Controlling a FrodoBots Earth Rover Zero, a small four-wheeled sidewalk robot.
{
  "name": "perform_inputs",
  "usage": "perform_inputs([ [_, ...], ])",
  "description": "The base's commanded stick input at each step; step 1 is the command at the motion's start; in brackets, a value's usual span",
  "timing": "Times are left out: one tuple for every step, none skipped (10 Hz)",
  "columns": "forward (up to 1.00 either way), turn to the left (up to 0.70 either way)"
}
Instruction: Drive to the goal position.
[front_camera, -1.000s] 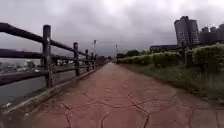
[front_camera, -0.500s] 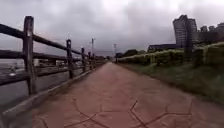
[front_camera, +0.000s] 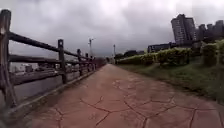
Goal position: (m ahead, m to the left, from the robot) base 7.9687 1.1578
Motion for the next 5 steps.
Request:
perform_inputs([
  [1.0, 0.35],
  [1.0, 0.28],
  [1.0, 0.08],
  [1.0, 0.0],
  [1.0, 0.0],
])
